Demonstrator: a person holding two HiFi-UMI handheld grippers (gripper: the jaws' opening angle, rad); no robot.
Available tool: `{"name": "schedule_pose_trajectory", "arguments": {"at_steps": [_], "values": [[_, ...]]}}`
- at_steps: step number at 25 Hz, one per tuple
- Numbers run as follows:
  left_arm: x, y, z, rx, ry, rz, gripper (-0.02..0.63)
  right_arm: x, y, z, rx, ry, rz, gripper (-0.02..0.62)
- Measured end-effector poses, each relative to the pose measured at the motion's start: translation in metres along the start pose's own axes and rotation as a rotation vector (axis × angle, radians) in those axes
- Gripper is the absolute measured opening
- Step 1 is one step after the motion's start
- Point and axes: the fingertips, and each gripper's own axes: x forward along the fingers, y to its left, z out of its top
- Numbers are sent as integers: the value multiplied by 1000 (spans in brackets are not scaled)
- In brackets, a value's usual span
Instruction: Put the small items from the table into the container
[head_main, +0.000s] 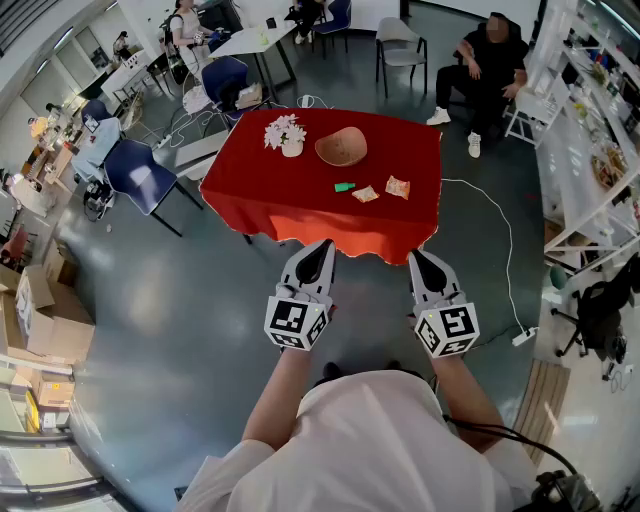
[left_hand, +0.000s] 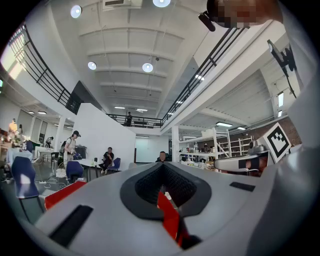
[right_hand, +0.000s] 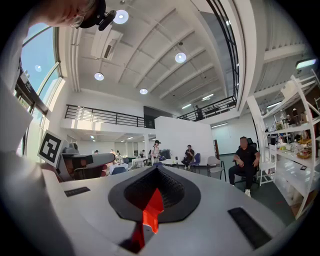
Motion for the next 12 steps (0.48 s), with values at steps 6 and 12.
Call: {"name": "schedule_pose_trajectory", "arguments": {"at_steps": [6, 12], "values": [[0, 0, 0, -5, -1, -5, 5, 0, 0, 0, 1, 1, -5, 12], [0, -4, -1, -7, -4, -9, 5, -3, 0, 0, 2, 3, -2, 12]]}}
